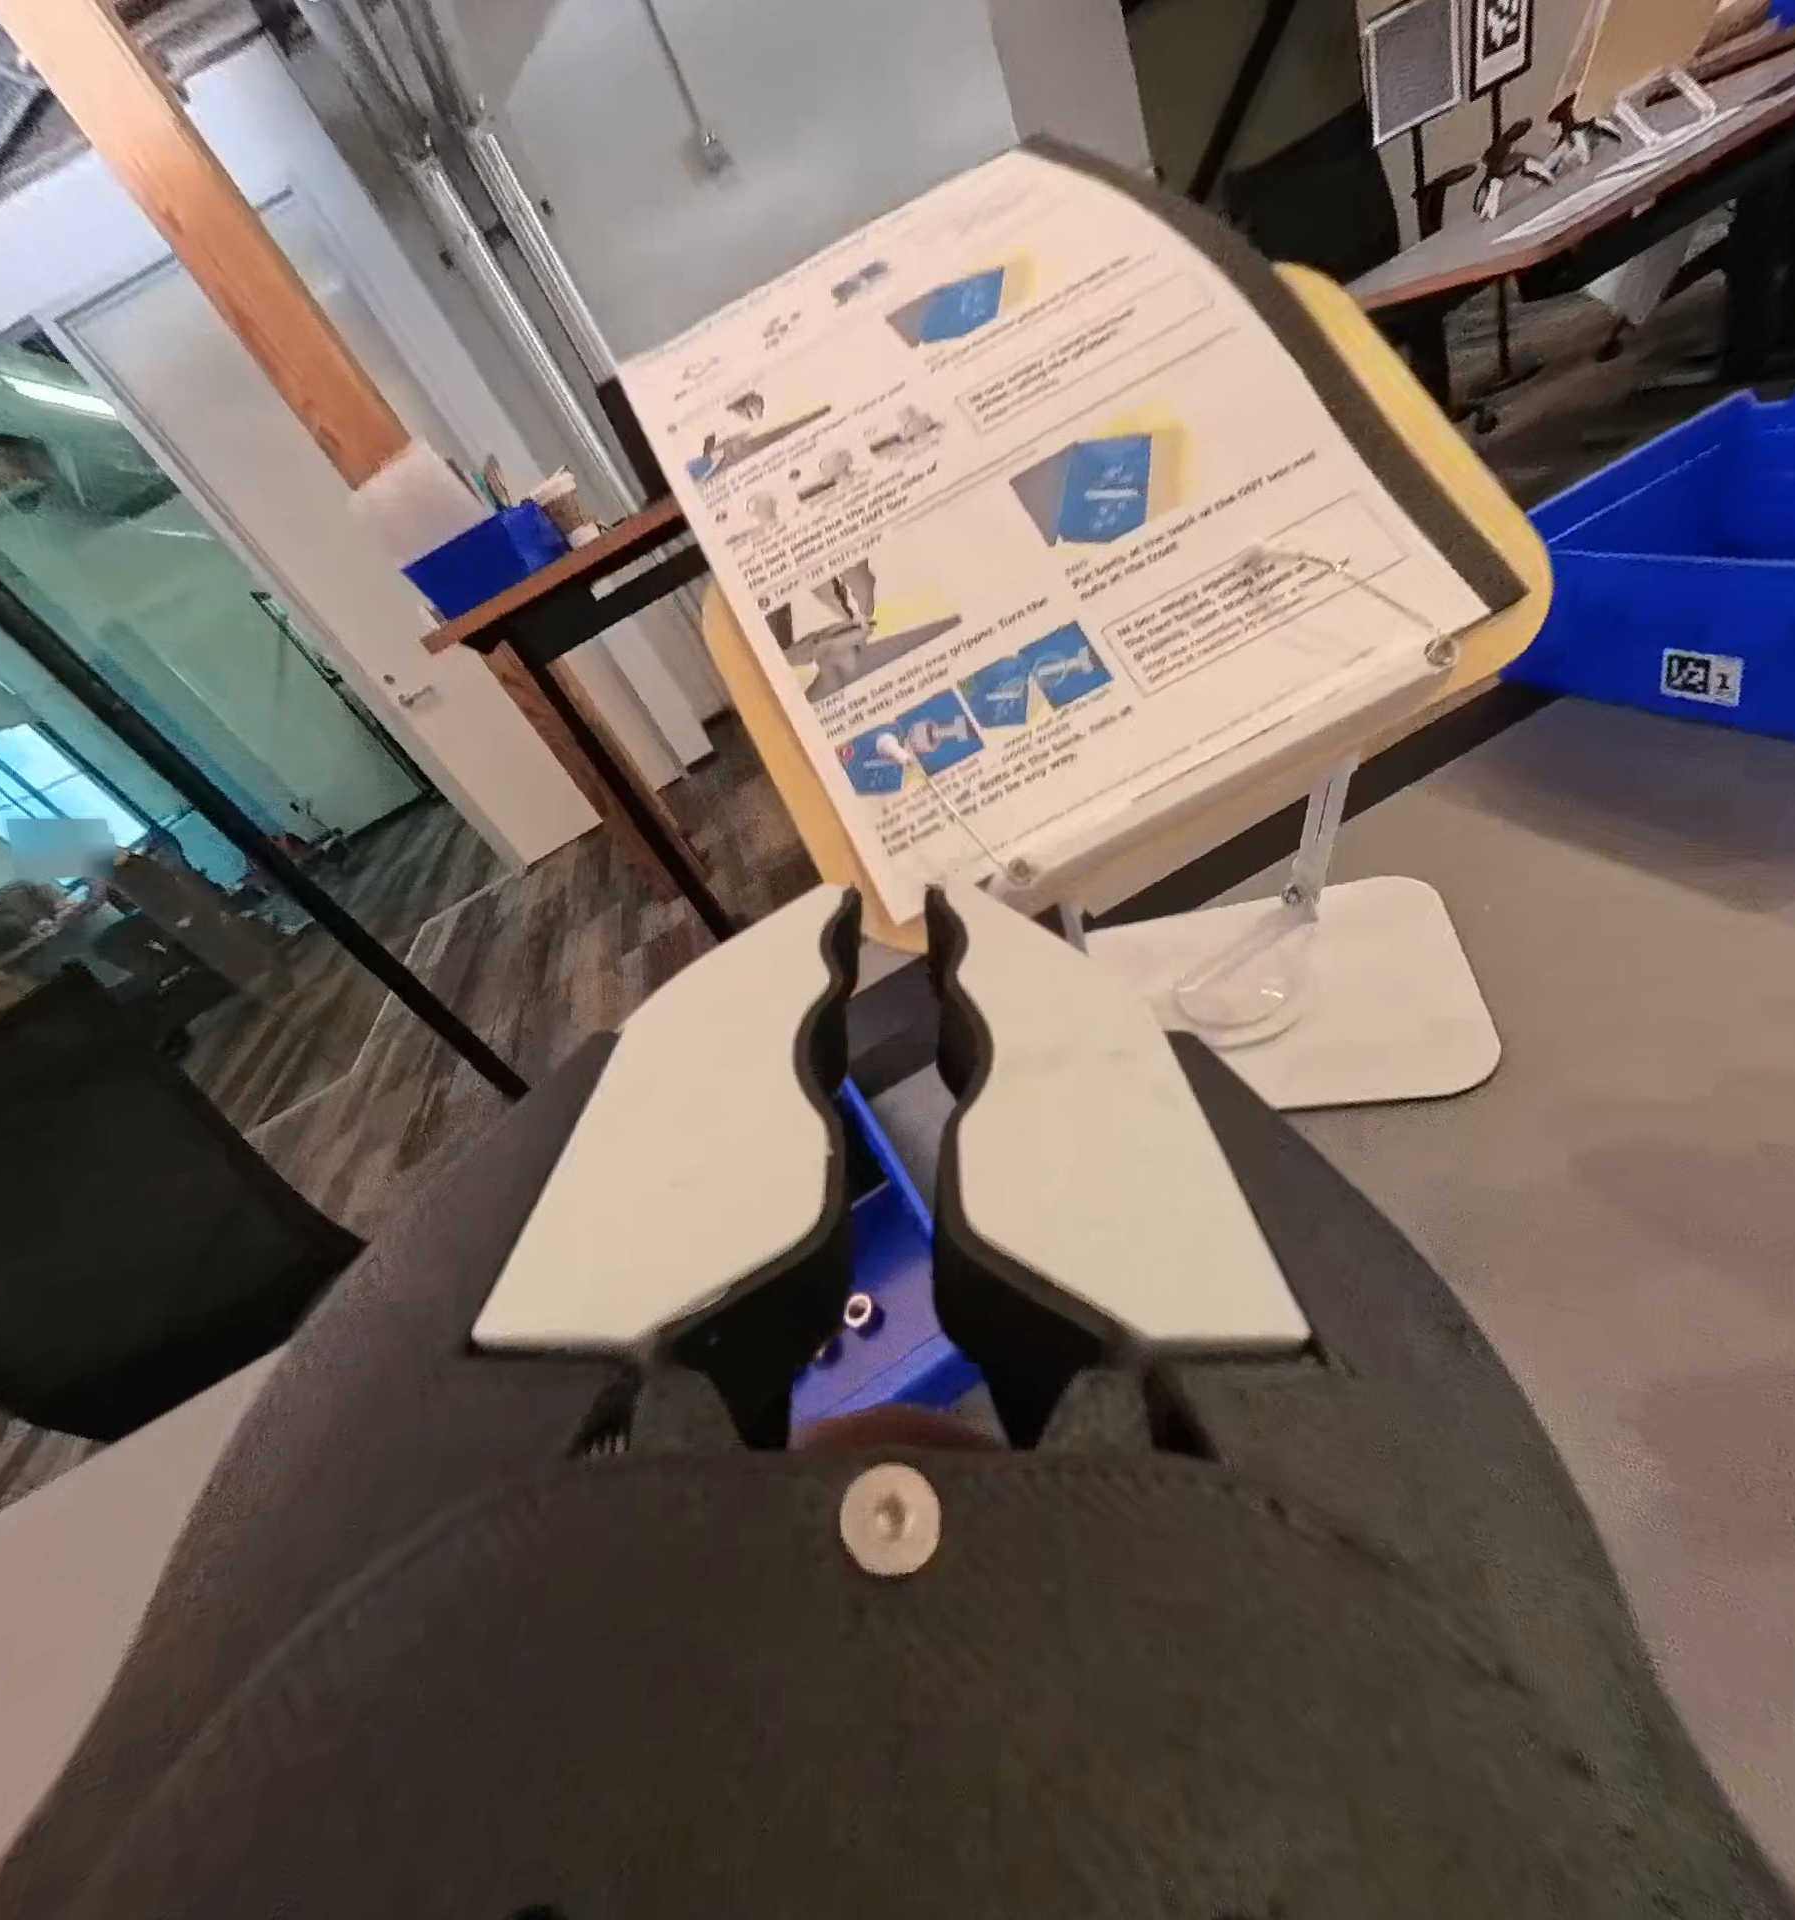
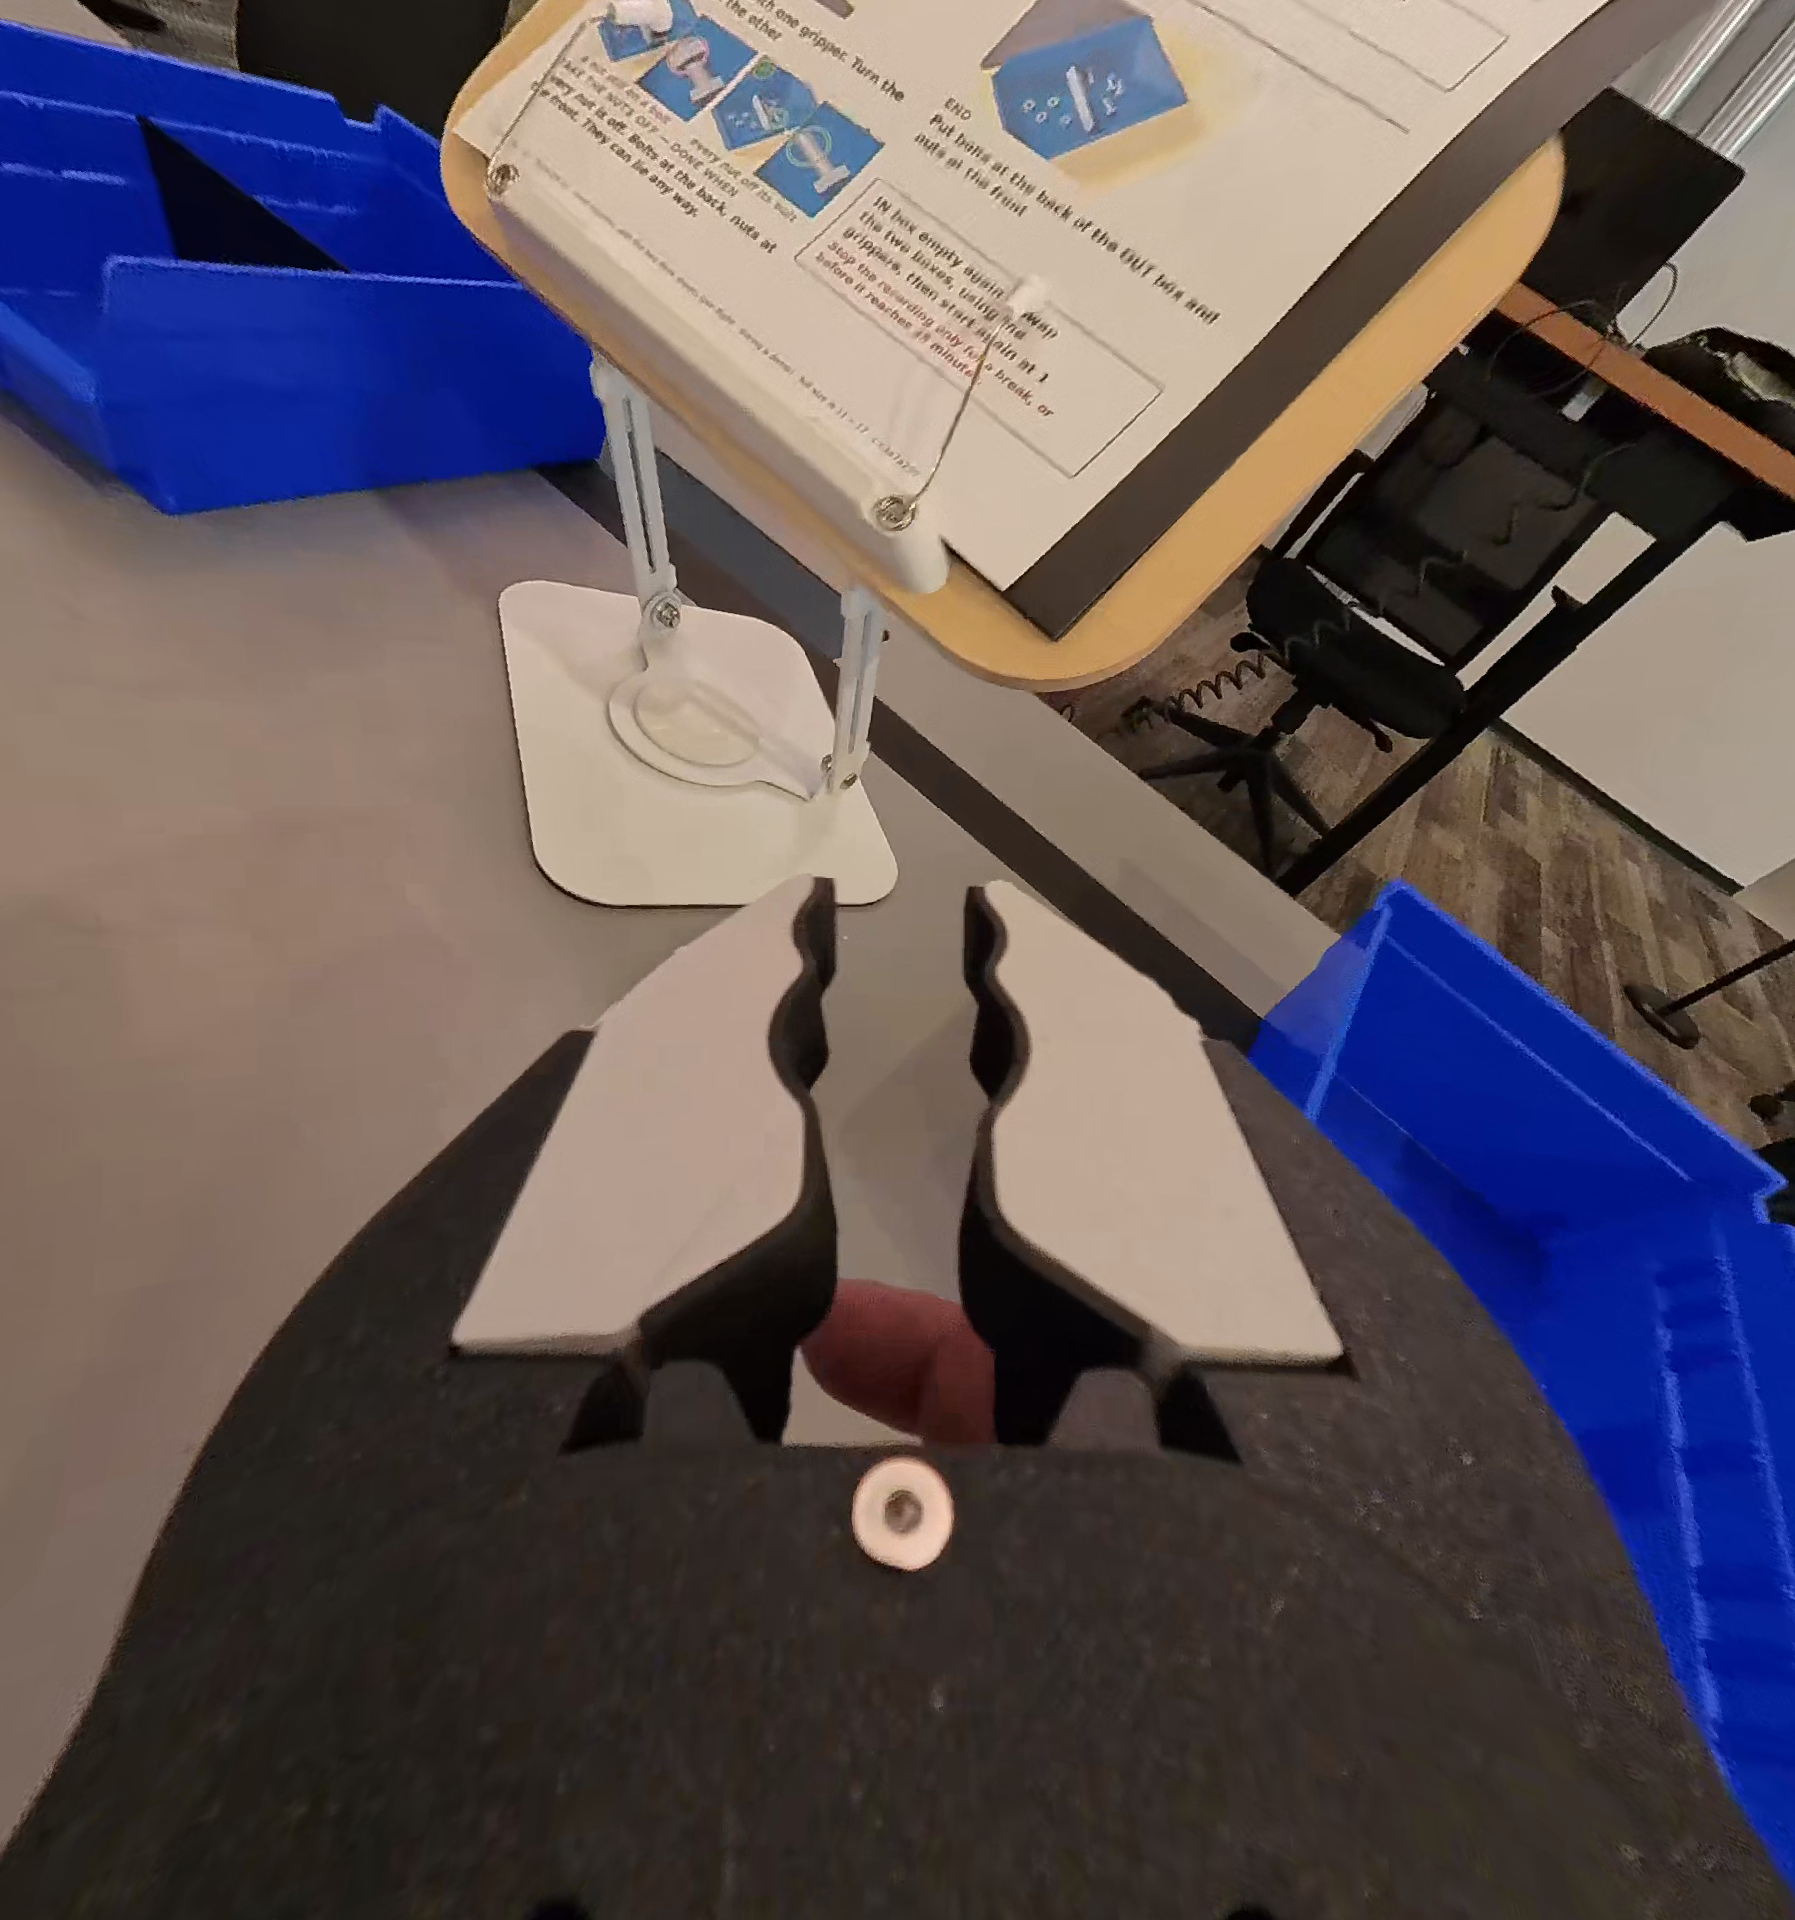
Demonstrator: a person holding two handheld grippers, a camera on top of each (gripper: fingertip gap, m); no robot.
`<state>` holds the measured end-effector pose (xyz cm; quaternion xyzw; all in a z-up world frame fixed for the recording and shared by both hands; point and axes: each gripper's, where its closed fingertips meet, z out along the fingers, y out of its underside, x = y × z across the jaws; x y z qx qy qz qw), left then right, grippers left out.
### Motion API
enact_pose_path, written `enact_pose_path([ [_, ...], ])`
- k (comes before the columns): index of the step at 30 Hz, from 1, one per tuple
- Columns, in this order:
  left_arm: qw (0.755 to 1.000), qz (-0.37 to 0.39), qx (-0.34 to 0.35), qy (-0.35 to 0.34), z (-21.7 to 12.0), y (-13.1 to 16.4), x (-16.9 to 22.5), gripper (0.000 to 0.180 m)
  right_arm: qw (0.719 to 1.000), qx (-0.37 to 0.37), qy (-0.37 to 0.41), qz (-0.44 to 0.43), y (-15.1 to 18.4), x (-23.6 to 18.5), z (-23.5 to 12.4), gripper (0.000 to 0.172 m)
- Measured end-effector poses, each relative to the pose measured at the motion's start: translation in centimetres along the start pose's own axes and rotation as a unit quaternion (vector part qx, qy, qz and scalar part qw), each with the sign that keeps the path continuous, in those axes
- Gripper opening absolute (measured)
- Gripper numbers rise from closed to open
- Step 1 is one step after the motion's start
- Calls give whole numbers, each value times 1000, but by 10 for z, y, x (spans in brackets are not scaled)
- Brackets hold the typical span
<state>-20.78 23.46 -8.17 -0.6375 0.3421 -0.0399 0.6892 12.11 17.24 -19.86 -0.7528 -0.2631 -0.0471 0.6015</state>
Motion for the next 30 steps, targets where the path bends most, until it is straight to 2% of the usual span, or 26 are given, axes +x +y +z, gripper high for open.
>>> enact_pose_path([
  [4, 999, -2, -35, 16, 26, 44, -1, 28, 1000, -19, -14, -9, 16, -15, 13, 31],
  [8, 998, 10, -15, 52, 66, 47, 8, 36, 999, -22, -27, -21, 25, -18, 22, 32],
  [12, 999, 7, -23, 46, 100, 49, -18, 49, 999, -33, -34, -5, 22, -8, 36, 32],
  [15, 998, -29, -43, 36, 95, 66, -46, 52, 999, -35, -26, -4, 19, -5, 43, 33],
  [18, 998, -25, -65, 11, 77, 78, -72, 53, 999, -21, -25, -9, 18, -15, 42, 33],
  [21, 997, -32, -72, 1, 60, 86, -73, 53, 998, -45, -29, -40, 24, -23, 41, 35],
  [23, 996, -25, -90, 3, 55, 100, -67, 53, 998, -40, -29, -27, 24, -26, 33, 36],
  [26, 993, -34, -110, 4, 56, 115, -63, 51, 998, -37, -44, 3, 34, -39, 22, 35],
  [30, 991, -25, -133, -2, 64, 130, -64, 58, 998, -49, -47, -13, 50, -46, 21, 35],
])
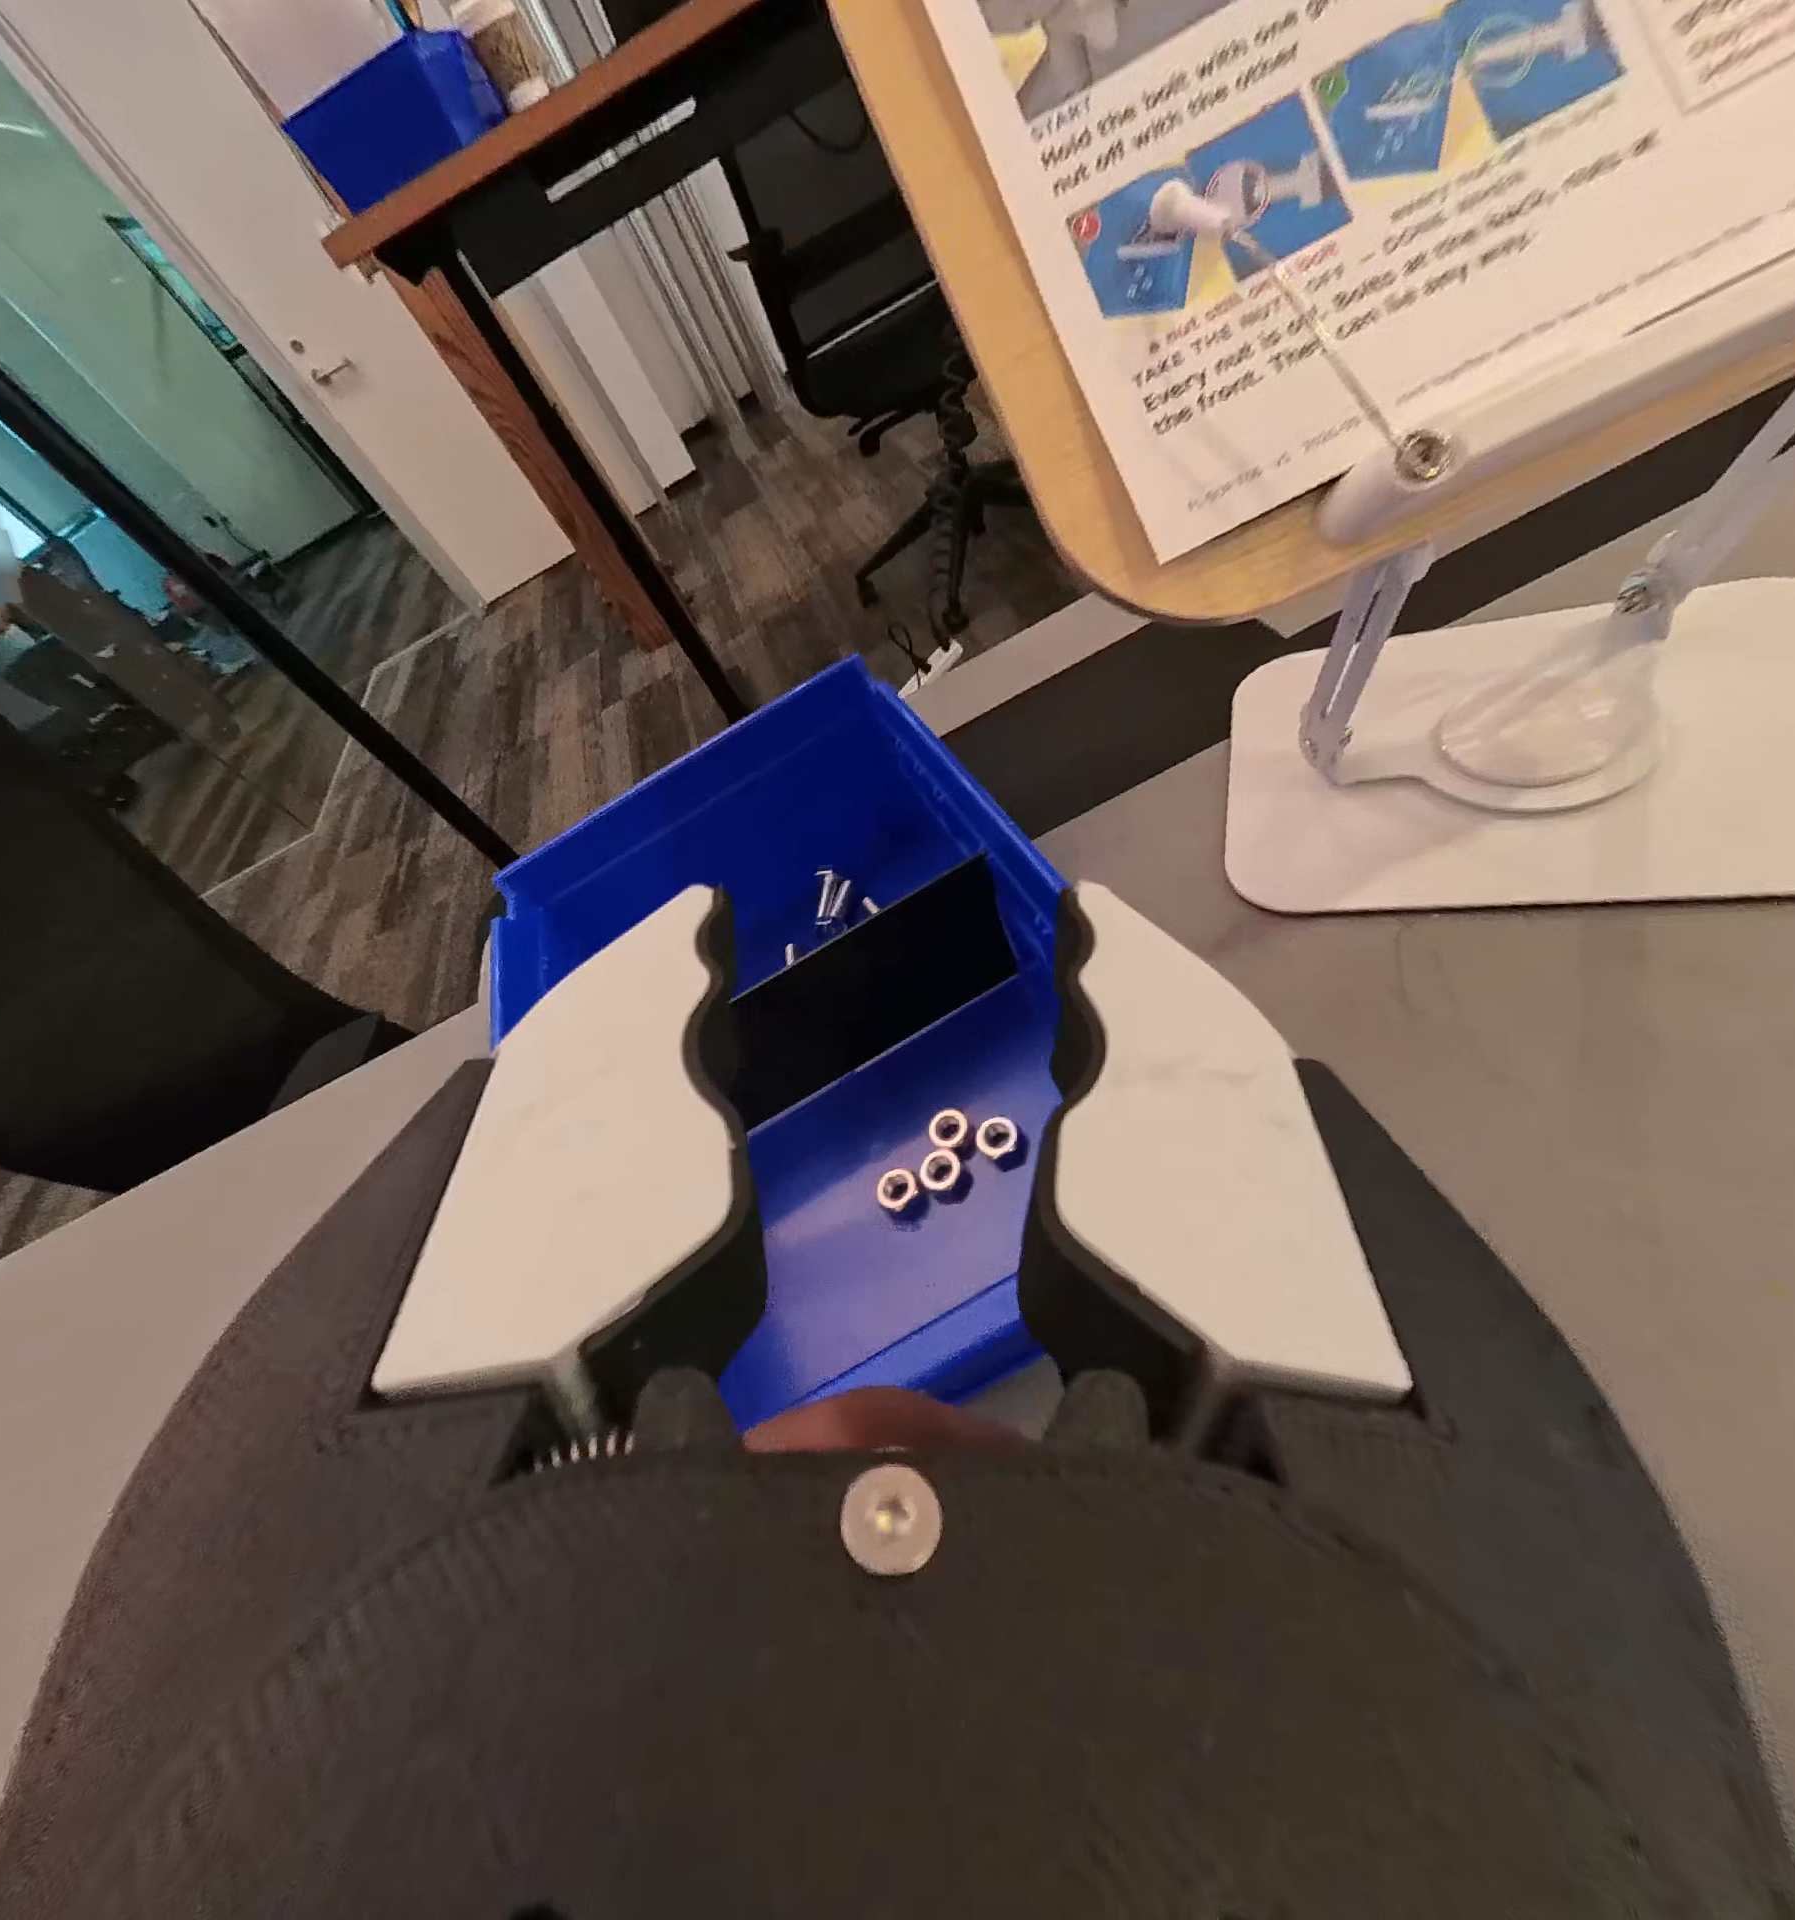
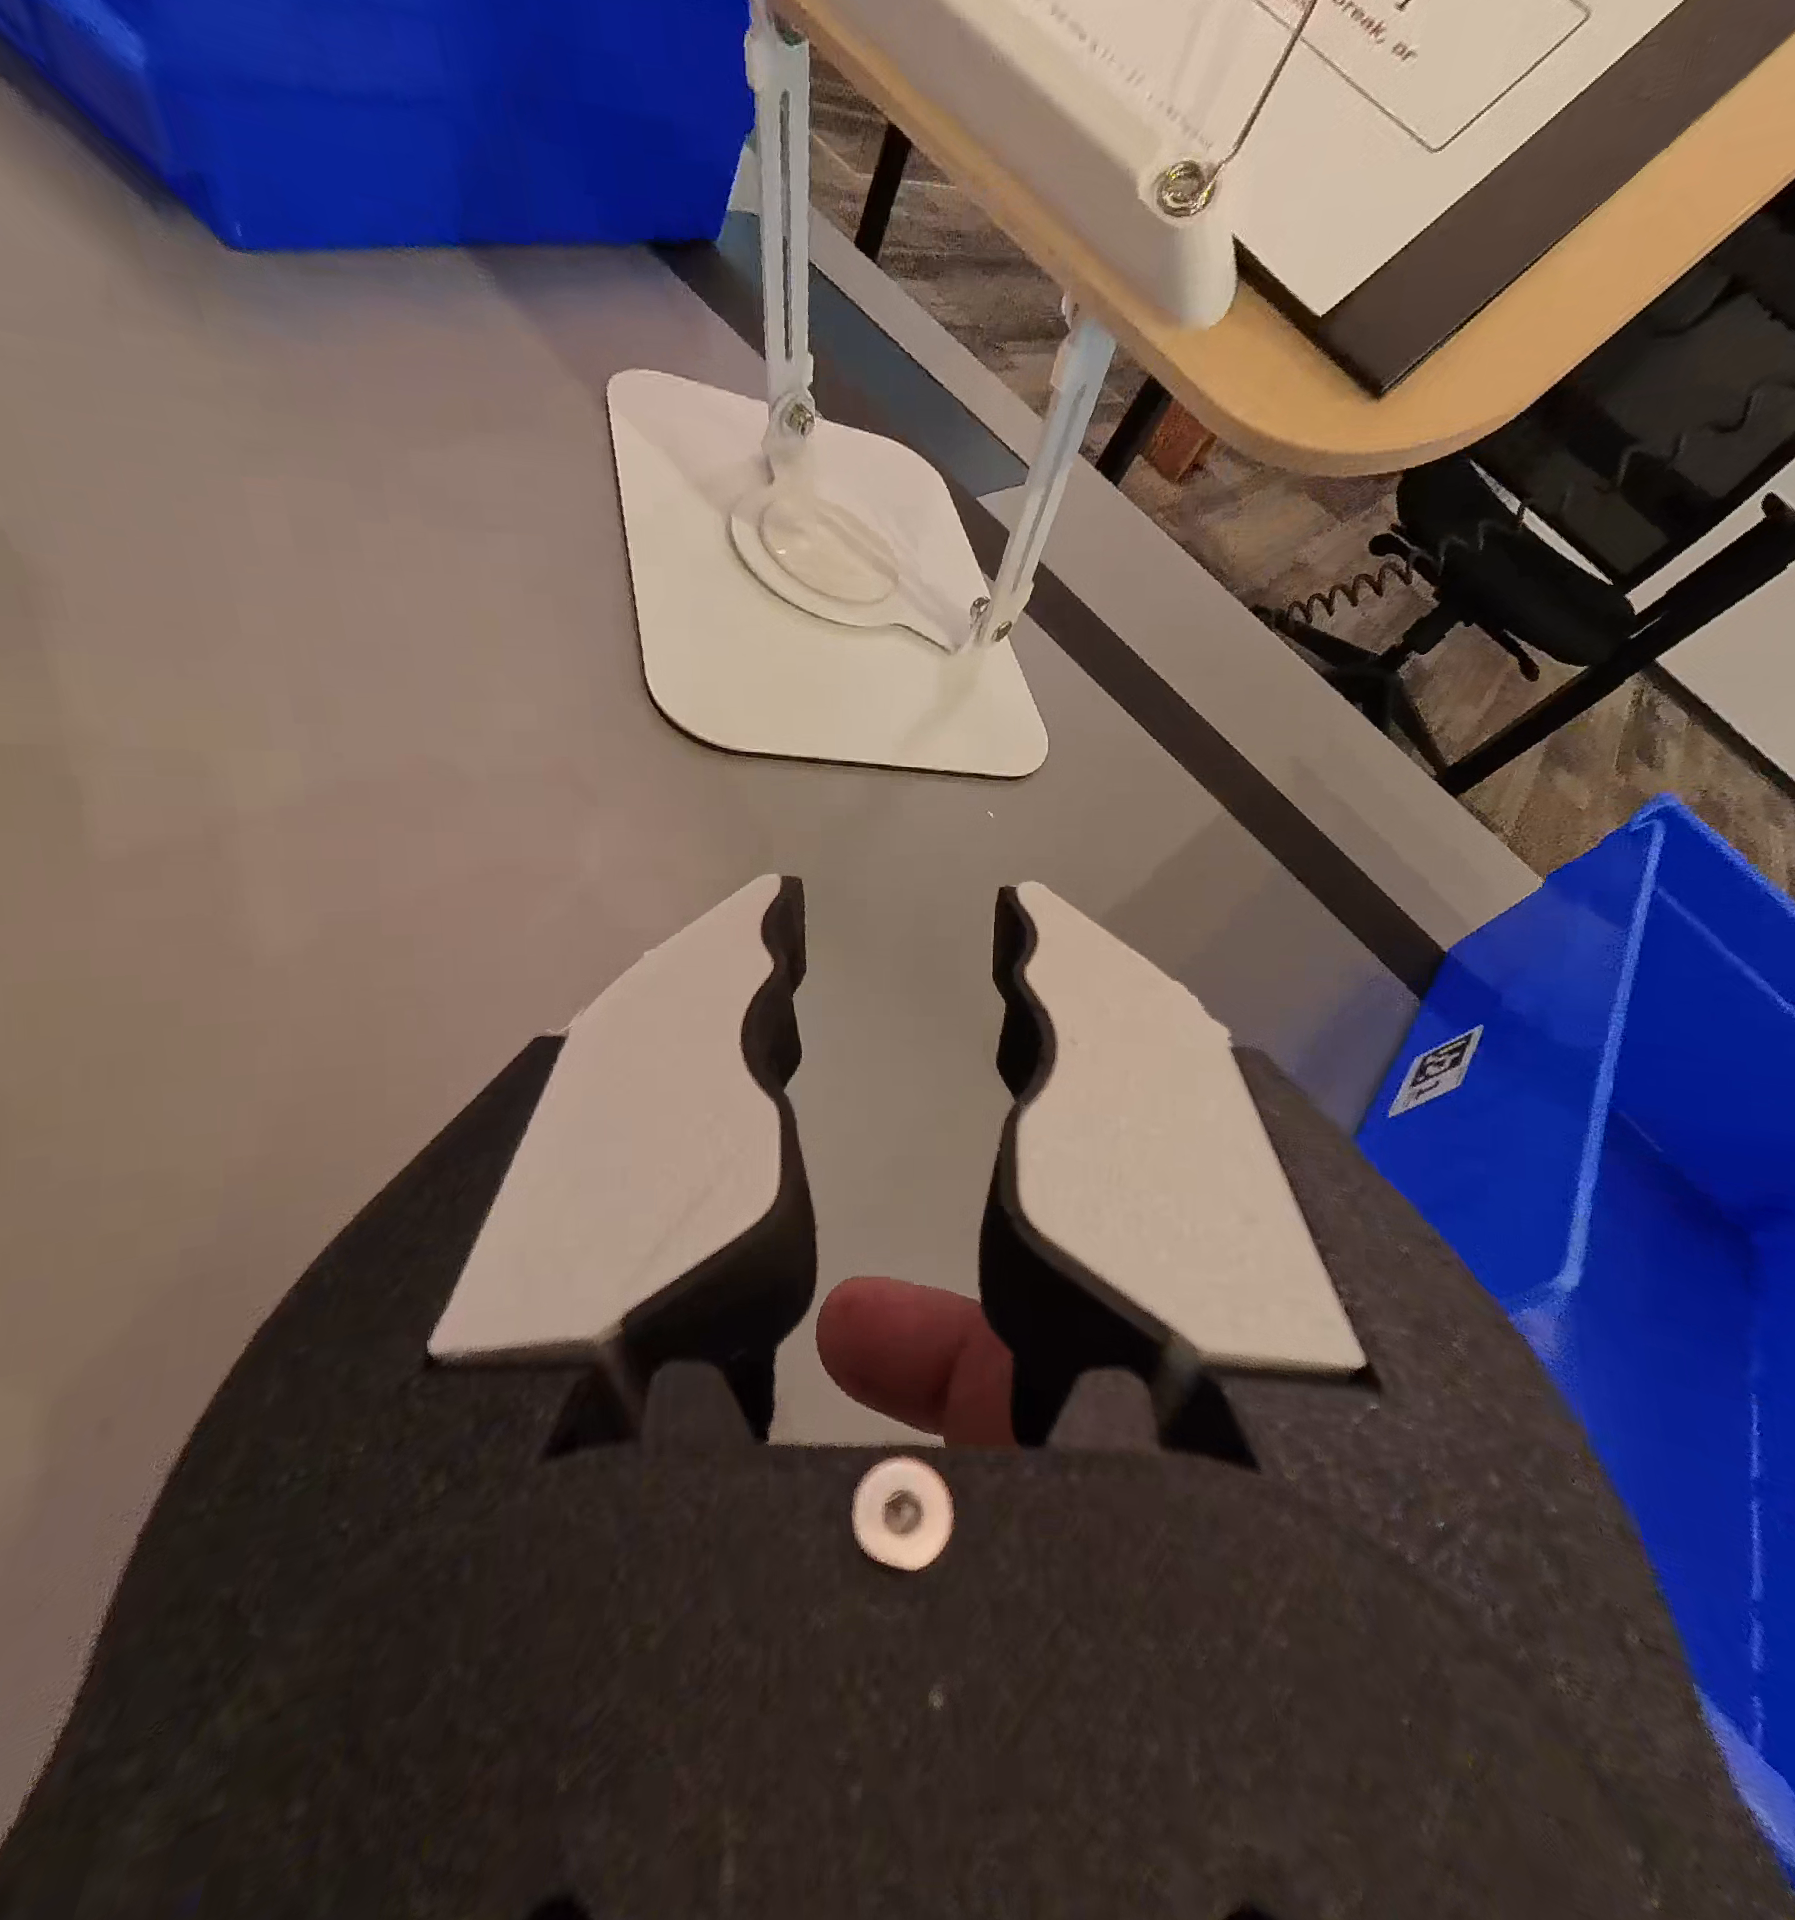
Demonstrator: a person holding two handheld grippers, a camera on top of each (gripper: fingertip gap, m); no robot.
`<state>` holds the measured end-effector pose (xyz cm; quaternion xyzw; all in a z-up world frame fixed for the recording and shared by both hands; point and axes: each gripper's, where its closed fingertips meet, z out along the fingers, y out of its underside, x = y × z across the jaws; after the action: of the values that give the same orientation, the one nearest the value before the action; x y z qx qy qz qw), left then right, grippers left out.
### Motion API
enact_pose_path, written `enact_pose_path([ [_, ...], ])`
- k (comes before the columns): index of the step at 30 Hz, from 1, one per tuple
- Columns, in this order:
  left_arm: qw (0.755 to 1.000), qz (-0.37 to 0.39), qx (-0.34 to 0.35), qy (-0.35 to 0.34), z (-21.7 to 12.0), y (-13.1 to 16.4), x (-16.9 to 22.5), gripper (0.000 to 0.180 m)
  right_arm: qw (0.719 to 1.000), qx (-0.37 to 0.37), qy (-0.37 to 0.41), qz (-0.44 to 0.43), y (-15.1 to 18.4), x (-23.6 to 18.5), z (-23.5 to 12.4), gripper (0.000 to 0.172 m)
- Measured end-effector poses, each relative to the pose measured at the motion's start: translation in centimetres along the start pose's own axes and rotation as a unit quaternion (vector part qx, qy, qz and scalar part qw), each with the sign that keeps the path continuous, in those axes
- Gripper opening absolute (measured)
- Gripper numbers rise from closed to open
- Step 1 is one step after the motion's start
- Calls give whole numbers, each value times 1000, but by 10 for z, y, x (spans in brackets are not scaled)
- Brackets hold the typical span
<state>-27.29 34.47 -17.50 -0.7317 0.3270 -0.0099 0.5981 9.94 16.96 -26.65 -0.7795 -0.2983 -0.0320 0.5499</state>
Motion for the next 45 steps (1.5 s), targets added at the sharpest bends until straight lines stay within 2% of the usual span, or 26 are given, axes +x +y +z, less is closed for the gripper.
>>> enact_pose_path([
  [5, 999, -7, -41, -11, 26, 12, -23, 53, 1000, 10, -5, 26, 3, 4, 6, 34],
  [10, 993, -23, -115, -9, 81, 16, -65, 57, 1000, 12, -12, 24, 5, 4, 19, 34],
  [11, 992, -28, -124, 2, 95, 17, -70, 60, 1000, 10, -15, 20, 7, 2, 23, 34],
  [13, 979, -55, -194, 35, 123, 31, -73, 75, 1000, 4, -19, 16, 10, -1, 29, 34],
  [14, 973, -53, -220, 47, 134, 36, -72, 77, 1000, 3, -22, 18, 11, -2, 32, 34],
  [16, 963, -29, -256, 71, 153, 46, -67, 65, 999, -1, -26, 21, 13, -3, 37, 34],
  [19, 951, 7, -298, 86, 180, 65, -67, 63, 999, -6, -33, 17, 19, -6, 43, 33],
  [22, 929, -15, -347, 125, 200, 89, -60, 59, 999, -13, -39, 18, 26, -7, 48, 34],
  [23, 927, -14, -354, 122, 205, 95, -63, 52, 999, -15, -41, 21, 29, -8, 49, 33],
  [28, 897, -17, -427, 114, 216, 126, -75, 35, 998, -21, -48, 24, 36, -9, 53, 34],
  [30, 864, -43, -481, 142, 214, 141, -67, 37, 998, -24, -51, 27, 38, -10, 55, 33],
  [38, 793, -95, -577, 171, 208, 173, -51, 44, 998, -23, -58, 31, 37, -11, 56, 34],
  [41, 796, -122, -565, 180, 214, 169, -47, 12, 997, -25, -60, 28, 37, -12, 56, 34],
  [45, 801, -118, -558, 182, 214, 170, -49, 10, 997, -32, -63, 22, 39, -14, 57, 34],
])
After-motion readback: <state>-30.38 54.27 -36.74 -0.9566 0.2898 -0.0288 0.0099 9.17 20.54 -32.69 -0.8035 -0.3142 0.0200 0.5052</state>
